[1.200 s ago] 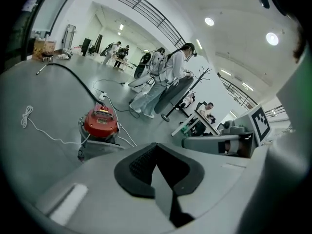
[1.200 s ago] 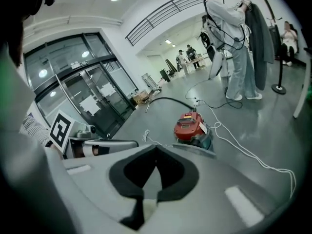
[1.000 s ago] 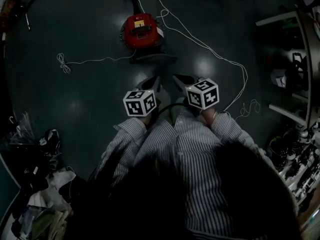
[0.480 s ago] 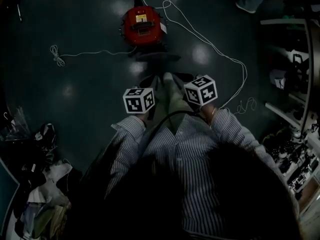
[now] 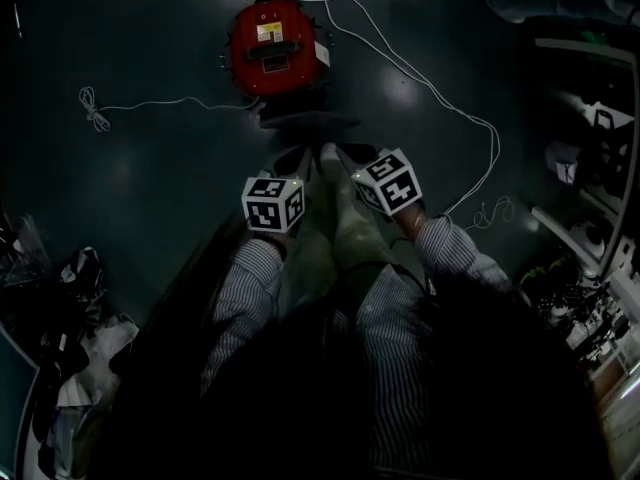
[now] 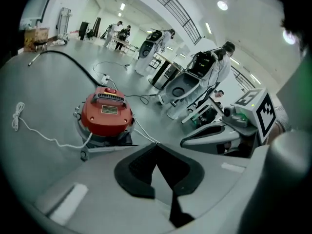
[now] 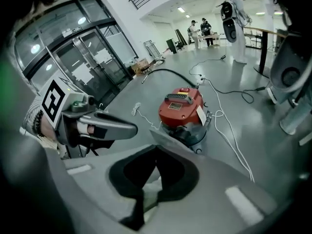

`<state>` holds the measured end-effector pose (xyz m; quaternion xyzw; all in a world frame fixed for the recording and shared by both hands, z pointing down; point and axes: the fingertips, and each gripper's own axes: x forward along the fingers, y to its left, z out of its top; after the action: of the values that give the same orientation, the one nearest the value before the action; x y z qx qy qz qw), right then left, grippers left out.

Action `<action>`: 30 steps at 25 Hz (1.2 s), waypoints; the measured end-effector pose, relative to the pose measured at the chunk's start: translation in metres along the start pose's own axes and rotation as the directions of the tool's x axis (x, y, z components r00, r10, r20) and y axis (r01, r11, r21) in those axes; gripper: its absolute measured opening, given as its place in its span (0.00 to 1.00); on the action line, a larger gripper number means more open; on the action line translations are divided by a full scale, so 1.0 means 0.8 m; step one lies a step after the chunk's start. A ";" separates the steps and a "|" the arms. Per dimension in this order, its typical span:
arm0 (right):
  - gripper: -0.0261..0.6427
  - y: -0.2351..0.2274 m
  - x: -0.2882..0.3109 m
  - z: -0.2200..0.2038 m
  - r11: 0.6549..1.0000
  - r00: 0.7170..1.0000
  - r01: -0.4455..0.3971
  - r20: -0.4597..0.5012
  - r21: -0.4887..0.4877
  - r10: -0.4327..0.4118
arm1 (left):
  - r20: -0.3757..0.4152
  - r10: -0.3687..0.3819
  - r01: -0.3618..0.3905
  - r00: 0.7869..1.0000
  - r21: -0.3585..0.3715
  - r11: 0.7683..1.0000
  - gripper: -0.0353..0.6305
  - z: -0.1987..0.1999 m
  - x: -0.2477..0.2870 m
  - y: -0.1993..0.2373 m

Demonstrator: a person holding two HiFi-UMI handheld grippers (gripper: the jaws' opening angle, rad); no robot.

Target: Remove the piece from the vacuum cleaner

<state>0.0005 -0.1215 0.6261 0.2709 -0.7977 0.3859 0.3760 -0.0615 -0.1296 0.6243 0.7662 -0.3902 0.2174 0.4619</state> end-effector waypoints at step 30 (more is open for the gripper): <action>0.22 -0.132 0.191 -0.067 0.915 0.964 0.080 -0.202 -0.395 -0.171 | -0.172 0.323 -0.064 0.931 0.793 0.605 0.30 -0.061 0.164 0.144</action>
<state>0.0104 -0.1580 0.8154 0.1960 -0.7892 0.2262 0.5363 -0.0730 -0.1697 0.8010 0.8000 -0.2653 0.5262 0.1131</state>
